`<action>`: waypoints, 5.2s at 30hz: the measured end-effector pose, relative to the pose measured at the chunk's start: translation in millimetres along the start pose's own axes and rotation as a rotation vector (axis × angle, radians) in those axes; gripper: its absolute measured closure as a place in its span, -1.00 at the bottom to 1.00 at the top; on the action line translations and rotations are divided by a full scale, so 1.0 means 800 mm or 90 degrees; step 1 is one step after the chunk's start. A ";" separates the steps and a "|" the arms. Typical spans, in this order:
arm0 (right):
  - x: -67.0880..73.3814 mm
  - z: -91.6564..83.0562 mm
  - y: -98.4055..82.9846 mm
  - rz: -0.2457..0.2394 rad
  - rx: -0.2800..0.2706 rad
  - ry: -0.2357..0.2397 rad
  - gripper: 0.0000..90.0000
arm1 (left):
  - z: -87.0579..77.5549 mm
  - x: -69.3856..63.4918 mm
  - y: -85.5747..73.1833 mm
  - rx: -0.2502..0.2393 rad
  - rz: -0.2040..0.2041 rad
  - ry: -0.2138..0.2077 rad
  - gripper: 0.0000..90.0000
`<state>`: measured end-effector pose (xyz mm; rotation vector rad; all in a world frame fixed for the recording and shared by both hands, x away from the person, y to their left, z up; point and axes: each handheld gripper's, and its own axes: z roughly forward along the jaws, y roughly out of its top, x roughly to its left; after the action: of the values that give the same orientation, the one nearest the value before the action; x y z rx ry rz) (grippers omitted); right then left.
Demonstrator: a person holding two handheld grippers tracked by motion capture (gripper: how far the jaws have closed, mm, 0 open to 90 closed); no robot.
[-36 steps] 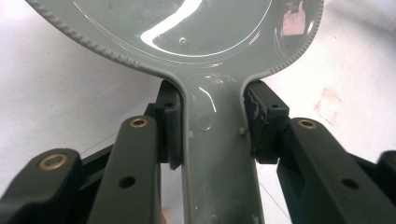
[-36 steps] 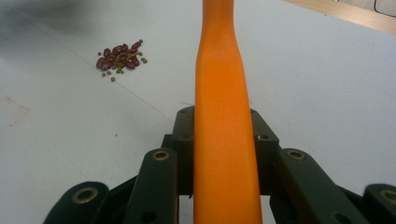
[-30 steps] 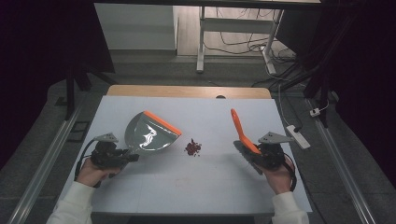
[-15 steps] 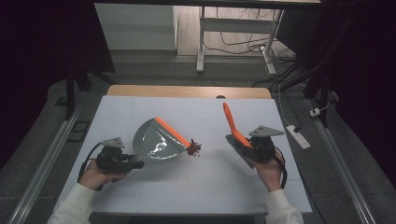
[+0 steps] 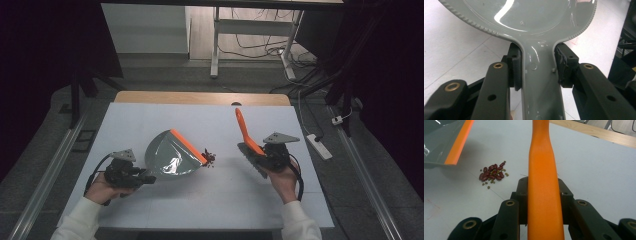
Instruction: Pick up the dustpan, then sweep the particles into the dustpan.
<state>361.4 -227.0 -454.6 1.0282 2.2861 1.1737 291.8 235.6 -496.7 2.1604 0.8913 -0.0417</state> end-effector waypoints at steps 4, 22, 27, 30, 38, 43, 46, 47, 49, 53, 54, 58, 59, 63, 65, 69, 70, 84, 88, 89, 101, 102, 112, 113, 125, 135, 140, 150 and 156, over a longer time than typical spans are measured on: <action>0.001 0.007 0.004 0.000 -0.002 0.005 0.56 | 0.002 -0.002 0.000 0.011 0.002 -0.004 0.37; 0.009 0.052 0.034 -0.019 -0.007 0.035 0.56 | 0.001 -0.012 0.003 0.044 0.033 -0.019 0.37; 0.009 0.064 0.040 -0.020 -0.006 0.040 0.56 | 0.002 -0.014 0.002 0.060 0.037 -0.022 0.37; 0.009 0.070 0.043 -0.022 -0.005 0.042 0.56 | 0.003 -0.014 0.002 0.071 0.032 -0.021 0.37; 0.015 0.085 0.046 -0.032 0.003 0.045 0.56 | 0.002 -0.012 0.000 0.090 0.013 -0.018 0.37; 0.015 0.089 0.047 -0.033 0.005 0.045 0.56 | 0.001 -0.011 0.000 0.094 0.002 -0.010 0.37; 0.014 0.090 0.047 -0.033 0.004 0.044 0.56 | 0.001 -0.010 -0.001 0.097 0.002 -0.014 0.37; 0.014 0.090 0.047 -0.032 0.004 0.044 0.56 | 0.001 -0.010 -0.001 0.100 0.000 -0.013 0.37; 0.015 0.091 0.047 -0.032 0.004 0.044 0.56 | 0.002 -0.009 -0.001 0.104 -0.005 -0.013 0.37; 0.016 0.092 0.047 -0.034 0.006 0.043 0.56 | 0.003 -0.006 -0.003 0.115 -0.014 -0.011 0.37; 0.016 0.093 0.048 -0.037 0.007 0.041 0.56 | 0.004 -0.006 -0.003 0.117 -0.016 -0.011 0.37; 0.018 0.096 0.049 -0.041 0.009 0.040 0.56 | 0.006 -0.006 -0.002 0.120 -0.021 -0.012 0.36; 0.018 0.096 0.049 -0.042 0.010 0.040 0.56 | 0.006 -0.006 -0.002 0.121 -0.021 -0.013 0.37; 0.020 0.100 0.050 -0.049 0.013 0.038 0.56 | 0.009 -0.007 -0.001 0.130 -0.017 -0.015 0.37; 0.021 0.102 0.050 -0.049 0.015 0.039 0.56 | 0.011 -0.007 -0.001 0.133 -0.016 -0.017 0.37; 0.024 0.108 0.049 -0.057 0.023 0.040 0.56 | 0.015 -0.009 -0.001 0.138 -0.015 -0.021 0.37; 0.025 0.110 0.049 -0.057 0.026 0.041 0.56 | 0.016 -0.009 -0.001 0.139 -0.013 -0.021 0.37; 0.040 0.138 0.047 -0.072 0.050 0.049 0.56 | 0.030 -0.018 0.005 0.155 -0.001 -0.031 0.37; 0.050 0.147 0.046 -0.092 0.068 0.047 0.56 | 0.033 -0.019 0.005 0.158 -0.002 -0.032 0.36; 0.052 0.148 0.045 -0.093 0.071 0.045 0.56 | 0.034 -0.019 0.005 0.159 -0.001 -0.032 0.37; 0.056 0.156 0.043 -0.094 0.073 0.054 0.56 | 0.036 -0.020 0.005 0.158 0.000 -0.032 0.37; 0.057 0.156 0.043 -0.093 0.073 0.055 0.56 | 0.036 -0.020 0.005 0.159 0.000 -0.032 0.37; 0.061 0.155 0.042 -0.097 0.076 0.062 0.56 | 0.037 -0.019 0.005 0.158 -0.002 -0.034 0.37; 0.062 0.155 0.042 -0.097 0.076 0.063 0.56 | 0.037 -0.019 0.005 0.158 -0.002 -0.034 0.37; 0.069 0.153 0.041 -0.097 0.078 0.077 0.56 | 0.038 -0.019 0.005 0.157 -0.007 -0.037 0.37; 0.082 0.152 0.040 -0.117 0.081 0.080 0.56 | 0.038 -0.019 0.004 0.158 -0.007 -0.037 0.37; 0.088 0.152 0.039 -0.125 0.082 0.081 0.56 | 0.038 -0.019 0.004 0.158 -0.007 -0.036 0.37; 0.098 0.152 0.039 -0.132 0.082 0.097 0.56 | 0.039 -0.019 0.004 0.159 -0.008 -0.036 0.37; 0.104 0.153 0.039 -0.135 0.081 0.106 0.56 | 0.039 -0.019 0.004 0.160 -0.009 -0.037 0.37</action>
<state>394.3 -86.7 -500.4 0.7299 2.5553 1.0748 290.1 204.3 -512.1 2.3713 0.9077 -0.2337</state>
